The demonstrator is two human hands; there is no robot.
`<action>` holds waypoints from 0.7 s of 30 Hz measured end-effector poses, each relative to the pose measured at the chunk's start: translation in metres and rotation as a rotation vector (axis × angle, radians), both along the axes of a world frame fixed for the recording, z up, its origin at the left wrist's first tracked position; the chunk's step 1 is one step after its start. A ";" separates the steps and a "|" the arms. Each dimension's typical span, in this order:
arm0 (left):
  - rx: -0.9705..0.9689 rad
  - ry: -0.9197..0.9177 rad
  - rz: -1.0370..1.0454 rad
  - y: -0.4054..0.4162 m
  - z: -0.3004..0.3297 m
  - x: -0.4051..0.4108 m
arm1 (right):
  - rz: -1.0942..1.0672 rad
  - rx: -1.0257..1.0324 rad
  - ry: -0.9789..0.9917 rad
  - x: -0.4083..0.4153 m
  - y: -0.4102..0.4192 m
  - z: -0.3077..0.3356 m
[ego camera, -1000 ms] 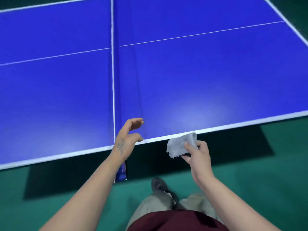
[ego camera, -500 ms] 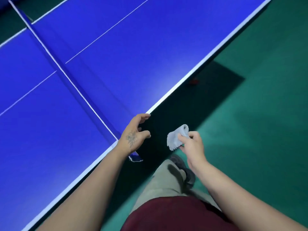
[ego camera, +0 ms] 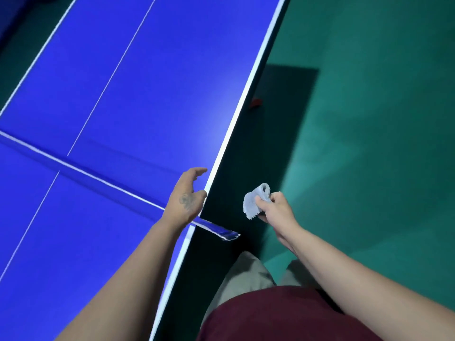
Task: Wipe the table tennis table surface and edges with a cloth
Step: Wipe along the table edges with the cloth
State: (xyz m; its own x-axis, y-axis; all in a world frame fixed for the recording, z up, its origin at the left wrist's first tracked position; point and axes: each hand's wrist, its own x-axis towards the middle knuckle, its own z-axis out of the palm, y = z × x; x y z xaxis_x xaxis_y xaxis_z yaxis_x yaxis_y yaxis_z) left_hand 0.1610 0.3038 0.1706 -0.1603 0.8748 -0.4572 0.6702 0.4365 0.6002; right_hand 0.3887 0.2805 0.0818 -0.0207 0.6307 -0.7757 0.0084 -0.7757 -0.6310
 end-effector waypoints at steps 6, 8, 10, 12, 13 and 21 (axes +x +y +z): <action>0.007 0.125 -0.232 0.051 -0.060 -0.050 | -0.004 -0.110 -0.061 -0.069 -0.004 -0.076; -0.017 0.133 -0.309 0.064 -0.087 -0.061 | -0.007 -0.140 -0.082 -0.094 0.004 -0.082; -0.043 0.131 -0.369 0.076 -0.111 -0.070 | -0.007 -0.171 -0.119 -0.117 0.023 -0.072; -0.053 0.133 -0.400 0.086 -0.131 -0.078 | 0.015 -0.184 -0.167 -0.133 0.042 -0.066; -0.046 0.140 -0.409 0.092 -0.140 -0.081 | 0.025 -0.195 -0.199 -0.141 0.050 -0.065; 0.248 0.265 -0.608 0.137 -0.188 -0.098 | -0.069 -0.406 -0.102 -0.196 0.068 -0.078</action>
State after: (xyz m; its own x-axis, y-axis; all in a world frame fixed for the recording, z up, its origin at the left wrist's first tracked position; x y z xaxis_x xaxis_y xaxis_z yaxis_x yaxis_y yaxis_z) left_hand 0.0633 0.4404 -0.0174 0.3119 0.9178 -0.2457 0.8890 -0.1906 0.4164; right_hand 0.1927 0.3480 0.0040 0.1008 0.2712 -0.9572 -0.0054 -0.9620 -0.2731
